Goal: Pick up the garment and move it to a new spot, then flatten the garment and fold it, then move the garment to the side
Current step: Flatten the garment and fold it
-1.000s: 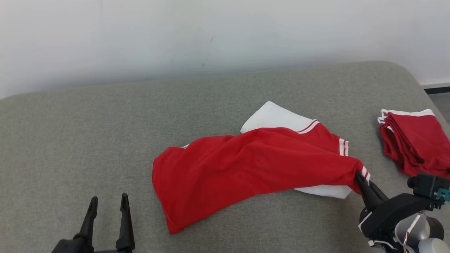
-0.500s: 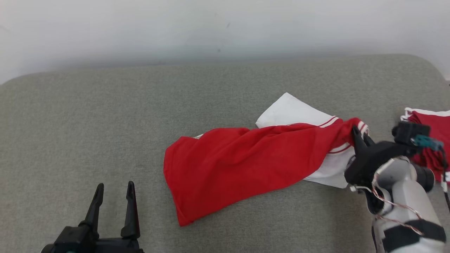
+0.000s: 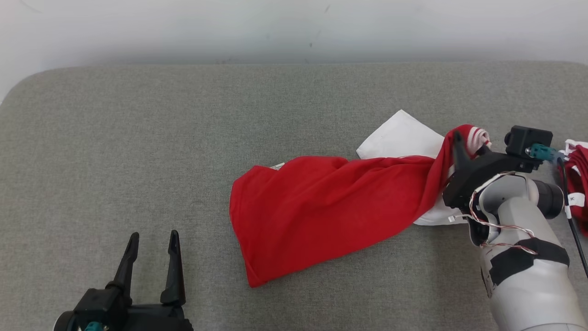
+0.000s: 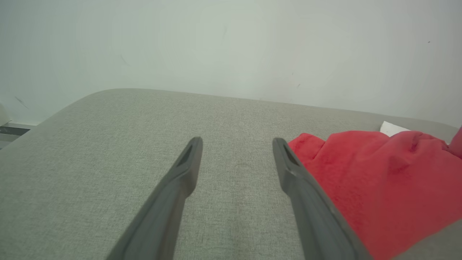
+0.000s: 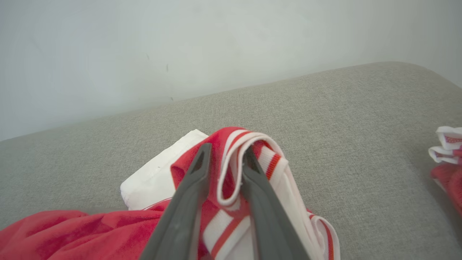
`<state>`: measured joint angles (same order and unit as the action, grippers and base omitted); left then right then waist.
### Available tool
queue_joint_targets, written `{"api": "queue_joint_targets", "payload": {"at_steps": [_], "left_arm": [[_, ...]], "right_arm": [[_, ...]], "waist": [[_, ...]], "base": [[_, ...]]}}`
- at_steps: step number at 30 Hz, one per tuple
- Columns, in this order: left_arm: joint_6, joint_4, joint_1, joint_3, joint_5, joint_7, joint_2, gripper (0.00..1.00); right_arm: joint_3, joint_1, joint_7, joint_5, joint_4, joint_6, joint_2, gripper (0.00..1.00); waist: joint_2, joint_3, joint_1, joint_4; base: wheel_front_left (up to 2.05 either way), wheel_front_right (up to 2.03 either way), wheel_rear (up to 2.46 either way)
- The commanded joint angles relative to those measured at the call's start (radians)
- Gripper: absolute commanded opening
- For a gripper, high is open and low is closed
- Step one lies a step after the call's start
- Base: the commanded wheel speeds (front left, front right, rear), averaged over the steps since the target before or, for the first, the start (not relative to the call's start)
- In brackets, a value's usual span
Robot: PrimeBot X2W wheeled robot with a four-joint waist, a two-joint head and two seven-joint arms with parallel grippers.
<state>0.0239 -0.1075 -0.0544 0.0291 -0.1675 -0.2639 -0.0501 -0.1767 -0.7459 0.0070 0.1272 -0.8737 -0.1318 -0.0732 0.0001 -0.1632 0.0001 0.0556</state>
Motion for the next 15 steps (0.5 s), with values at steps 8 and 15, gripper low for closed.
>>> {"api": "queue_joint_targets", "payload": {"at_steps": [8,15], "left_arm": [[-0.003,-0.018,0.017,-0.009,0.003,0.0,-0.001,1.0],[0.0,-0.02,0.058,-0.038,0.007,0.0,0.0,1.0]], "right_arm": [[0.118,0.015,-0.035,0.037,-0.09,0.003,-0.045,1.0],[0.146,0.119,-0.058,0.022,-0.051,0.003,-0.091,1.0]], "waist": [[-0.0001,0.051,-0.0001,-0.027],[-0.0001,0.109,-0.0001,-0.08]], "base": [[0.0,0.0,0.0],[0.0,0.0,0.0]]}}
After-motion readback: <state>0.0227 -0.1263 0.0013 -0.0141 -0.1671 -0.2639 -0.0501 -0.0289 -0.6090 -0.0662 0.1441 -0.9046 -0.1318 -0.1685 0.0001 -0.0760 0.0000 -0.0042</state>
